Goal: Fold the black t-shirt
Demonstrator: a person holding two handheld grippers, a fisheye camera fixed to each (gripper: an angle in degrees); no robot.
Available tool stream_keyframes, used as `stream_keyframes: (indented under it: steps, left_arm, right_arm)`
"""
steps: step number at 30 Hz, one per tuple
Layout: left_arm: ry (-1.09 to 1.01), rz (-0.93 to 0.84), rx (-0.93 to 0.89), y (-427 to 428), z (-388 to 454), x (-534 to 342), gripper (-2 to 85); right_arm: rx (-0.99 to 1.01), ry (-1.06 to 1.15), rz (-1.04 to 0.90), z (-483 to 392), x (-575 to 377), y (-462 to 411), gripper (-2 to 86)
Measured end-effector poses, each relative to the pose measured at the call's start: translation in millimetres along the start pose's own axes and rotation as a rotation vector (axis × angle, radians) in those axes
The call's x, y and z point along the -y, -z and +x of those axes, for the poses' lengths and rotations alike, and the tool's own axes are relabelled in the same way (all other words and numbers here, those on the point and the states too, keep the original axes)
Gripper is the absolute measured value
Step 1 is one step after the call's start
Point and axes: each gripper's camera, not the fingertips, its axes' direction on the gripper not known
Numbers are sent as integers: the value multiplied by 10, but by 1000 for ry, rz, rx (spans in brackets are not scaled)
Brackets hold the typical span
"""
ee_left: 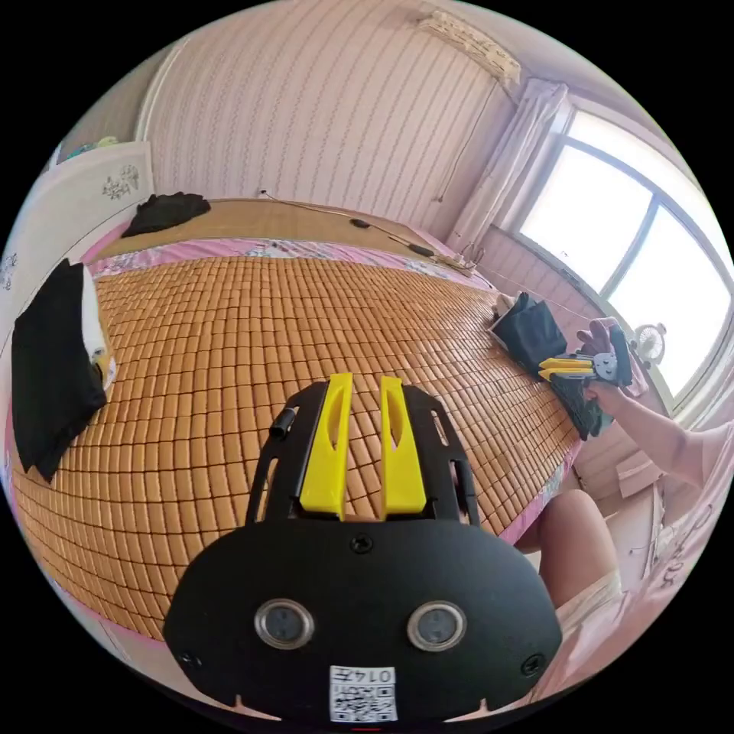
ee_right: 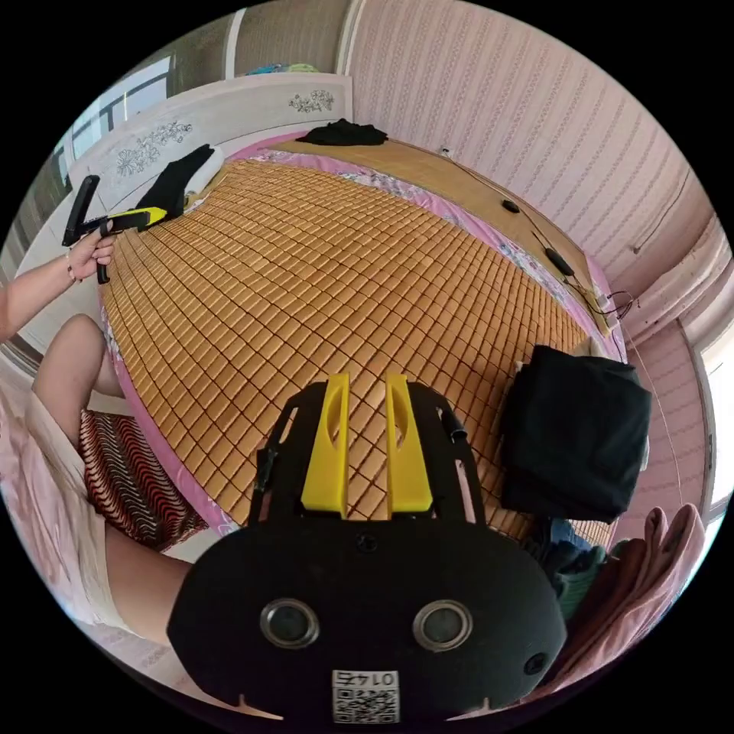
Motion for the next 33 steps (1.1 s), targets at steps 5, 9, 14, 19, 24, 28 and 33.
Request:
stream_keyframes:
  steps: [5,9,14,19,24,28,33]
  left_arm:
    - [241,65,326,1666,-1540,-816,65]
    - [382,116,410,2329,-2282,-1220,67]
    - [469,154,419,2600,-3075,-1376,76]
    - [305,165,446,2542,-3366,-1172,102]
    - [303,141,438,2532,-3557,-956,37]
    - [224,199,427,2681,-3381,-861,-5]
    - [104,240,393,2844,-3102,-747,-6]
  right_arm:
    - [279,224,87,-1521,1376,-403,109]
    - [382,390,90,-2690,2391,-635,109]
    - [368,666,163,-4307,3526,-761,109]
    - [461,751,198,-5173,4125,-848,108]
    - [415,718,190,-5650,4644,-1073,81]
    - [428,646,95,-5944,5005,-1305,86]
    - [477,484,60,-6052,5168,-1466,73]
